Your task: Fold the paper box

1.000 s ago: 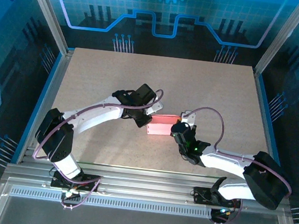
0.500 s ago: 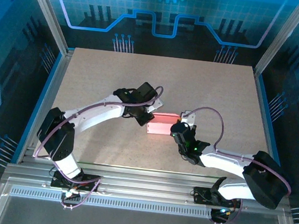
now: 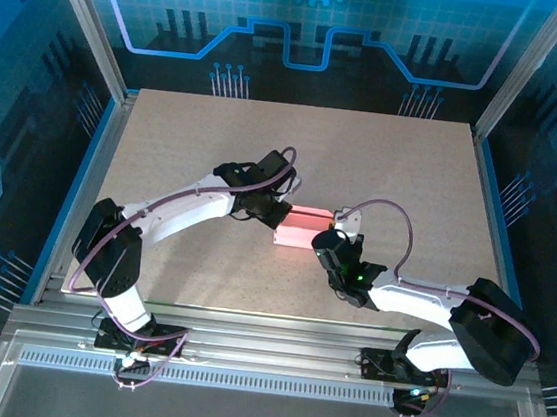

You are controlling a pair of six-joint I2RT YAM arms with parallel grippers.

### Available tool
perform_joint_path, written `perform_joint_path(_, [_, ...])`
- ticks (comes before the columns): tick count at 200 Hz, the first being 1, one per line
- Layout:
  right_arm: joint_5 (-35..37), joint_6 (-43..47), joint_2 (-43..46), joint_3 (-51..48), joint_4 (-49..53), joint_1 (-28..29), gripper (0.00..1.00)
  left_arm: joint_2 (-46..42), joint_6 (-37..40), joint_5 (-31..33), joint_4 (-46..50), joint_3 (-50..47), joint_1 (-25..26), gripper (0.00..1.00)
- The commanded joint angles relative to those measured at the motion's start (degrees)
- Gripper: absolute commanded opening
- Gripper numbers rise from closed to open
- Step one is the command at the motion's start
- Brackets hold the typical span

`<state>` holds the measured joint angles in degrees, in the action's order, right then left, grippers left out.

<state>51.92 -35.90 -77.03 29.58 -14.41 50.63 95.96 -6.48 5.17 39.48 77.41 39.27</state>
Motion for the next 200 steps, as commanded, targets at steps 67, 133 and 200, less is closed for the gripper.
perform_joint_path(67, [-5.59,-0.99,-4.35,-1.79,11.59,1.30,0.00,1.33,-8.84,-0.57,-5.69,-0.62,0.42,0.00])
perform_joint_path(133, [-5.60,-1.40,-4.88,-1.55,11.99,1.39,0.00,0.49,-11.66,0.01,-7.18,-3.84,0.32,0.00])
perform_joint_path(200, [-5.60,-1.48,-5.14,-1.21,12.28,1.39,0.00,-1.88,-15.24,0.62,-9.98,-7.64,-0.01,0.00])
